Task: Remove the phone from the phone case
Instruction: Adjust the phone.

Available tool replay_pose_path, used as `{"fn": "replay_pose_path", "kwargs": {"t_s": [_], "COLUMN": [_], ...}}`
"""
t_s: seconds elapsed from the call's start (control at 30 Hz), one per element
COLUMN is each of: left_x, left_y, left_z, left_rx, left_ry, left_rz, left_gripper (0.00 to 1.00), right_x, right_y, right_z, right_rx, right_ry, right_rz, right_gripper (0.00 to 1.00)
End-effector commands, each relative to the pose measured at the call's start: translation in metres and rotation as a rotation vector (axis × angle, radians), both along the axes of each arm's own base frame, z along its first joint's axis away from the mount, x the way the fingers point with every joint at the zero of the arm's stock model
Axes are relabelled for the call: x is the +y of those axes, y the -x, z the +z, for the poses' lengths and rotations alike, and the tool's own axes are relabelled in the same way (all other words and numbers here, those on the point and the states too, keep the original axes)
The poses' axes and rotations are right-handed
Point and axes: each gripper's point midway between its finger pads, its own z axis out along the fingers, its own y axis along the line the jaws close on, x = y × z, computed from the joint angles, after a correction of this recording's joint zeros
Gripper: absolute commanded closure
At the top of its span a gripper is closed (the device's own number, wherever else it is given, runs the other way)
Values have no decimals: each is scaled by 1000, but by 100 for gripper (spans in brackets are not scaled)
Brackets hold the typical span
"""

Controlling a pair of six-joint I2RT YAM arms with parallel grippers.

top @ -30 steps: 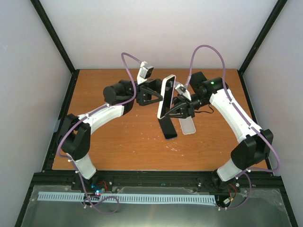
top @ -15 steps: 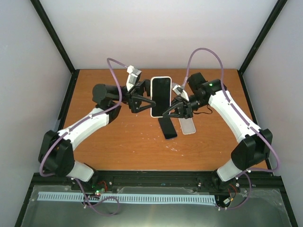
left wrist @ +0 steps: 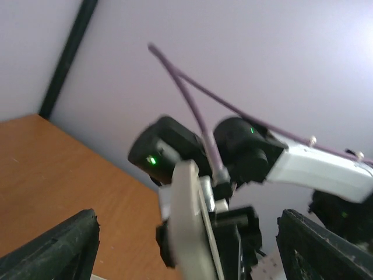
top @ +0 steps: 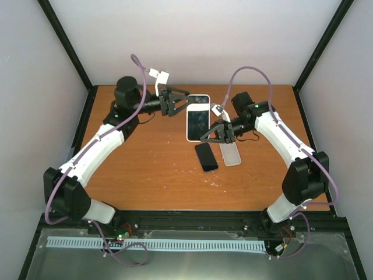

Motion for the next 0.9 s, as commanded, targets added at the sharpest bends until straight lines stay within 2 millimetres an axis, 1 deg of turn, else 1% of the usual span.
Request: {"fn": "replay_pose_path", "kwargs": {"t_s": [0.0, 0.03, 0.1, 0.17, 0.2, 0.3, 0.33, 0.43, 0.5, 0.57, 0.63, 0.67, 0.77, 0.8, 0.87], "left_x": [10, 9, 5, -1, -2, -4, -3, -1, 1, 4, 10, 11, 12, 11, 8], "left_y": [-14, -16, -13, -6, -2, 10, 13, 14, 15, 6, -4, -7, -15, -14, -7], "left_z": [14, 8, -2, -10, -13, -17, -18, -22, -21, -17, -14, -13, -24, -28, -30], "left_rx": [-43, -22, 13, 58, 73, 94, 97, 98, 79, 51, 29, 22, 50, 57, 67], "left_ry": [-166, -194, -214, -207, -197, -177, -176, -191, -190, -204, -218, -224, -258, -258, -240], "left_rz": [129, 115, 45, -45, -83, -154, -165, -148, -129, -50, 40, 69, 93, 81, 29], "left_gripper": [18, 20, 28, 36, 37, 38, 36, 28, 28, 28, 22, 21, 20, 21, 27], "right_x": [2, 2, 2, 1, 1, -1, -2, -4, -5, -5, -6, -6, -8, -8, -8], "right_y": [-5, -8, -8, -8, -8, -5, -3, 1, 2, 3, 5, 6, 9, 10, 12], "right_z": [10, 6, 2, -1, -1, 1, 2, 4, 3, 1, -1, -2, -4, -4, -5], "right_rx": [-34, -42, -52, -46, -47, -88, -89, -110, -115, -112, -110, -111, -119, -121, -126], "right_ry": [27, 54, 73, 85, 92, 107, 108, 111, 116, 118, 122, 123, 129, 129, 132], "right_rz": [-42, -71, -105, -118, -123, -127, -126, -132, -136, -135, -136, -137, -141, -140, -138], "right_gripper": [97, 97, 97, 97, 97, 97, 97, 97, 97, 97, 97, 97, 97, 97, 97]}}
